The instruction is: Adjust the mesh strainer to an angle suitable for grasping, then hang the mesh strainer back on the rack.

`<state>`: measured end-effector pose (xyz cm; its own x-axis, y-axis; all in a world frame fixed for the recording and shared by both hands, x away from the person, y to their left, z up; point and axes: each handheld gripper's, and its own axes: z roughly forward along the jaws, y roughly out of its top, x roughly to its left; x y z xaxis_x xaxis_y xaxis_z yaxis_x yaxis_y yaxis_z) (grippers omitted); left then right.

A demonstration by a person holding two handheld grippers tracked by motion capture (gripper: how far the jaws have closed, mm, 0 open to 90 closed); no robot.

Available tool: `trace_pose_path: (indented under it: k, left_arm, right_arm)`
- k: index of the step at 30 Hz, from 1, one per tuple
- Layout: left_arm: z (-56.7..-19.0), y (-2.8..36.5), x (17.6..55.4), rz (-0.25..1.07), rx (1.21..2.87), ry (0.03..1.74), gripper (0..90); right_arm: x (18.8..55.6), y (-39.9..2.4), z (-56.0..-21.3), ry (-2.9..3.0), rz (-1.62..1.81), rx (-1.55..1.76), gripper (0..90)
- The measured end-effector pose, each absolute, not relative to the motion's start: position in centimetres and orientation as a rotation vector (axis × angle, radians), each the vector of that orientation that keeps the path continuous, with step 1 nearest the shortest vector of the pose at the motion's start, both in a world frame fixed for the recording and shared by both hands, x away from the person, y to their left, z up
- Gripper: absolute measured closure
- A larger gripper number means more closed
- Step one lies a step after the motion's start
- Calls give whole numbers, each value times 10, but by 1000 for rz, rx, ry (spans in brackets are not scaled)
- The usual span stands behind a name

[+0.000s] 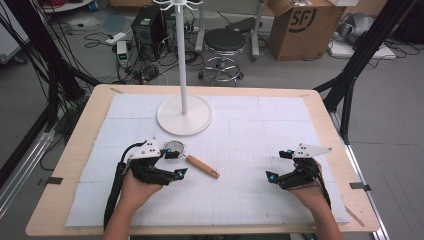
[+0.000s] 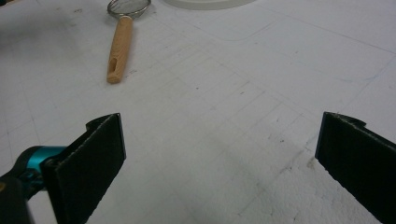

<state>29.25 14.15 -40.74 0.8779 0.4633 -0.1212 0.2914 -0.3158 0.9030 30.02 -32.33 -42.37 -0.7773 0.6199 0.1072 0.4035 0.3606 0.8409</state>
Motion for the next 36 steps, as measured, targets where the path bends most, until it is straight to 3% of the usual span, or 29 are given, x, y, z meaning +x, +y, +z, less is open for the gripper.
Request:
trace_pose_path:
  k: [4,8,12,36]
  left_arm:
    - [-407,142,293,186,1918,547,273]
    - [-406,140,294,180,1906,520,160]
    - [-405,140,294,176,1902,524,133]
    - [-403,127,313,236,2061,550,122]
  right_arm:
    - [299,-324,-423,2394,1381,920,5]
    - [298,-326,-424,2392,1381,919,5]
    - [298,-327,-424,2387,1382,924,5]
    - [297,-327,-422,2383,1402,909,5]
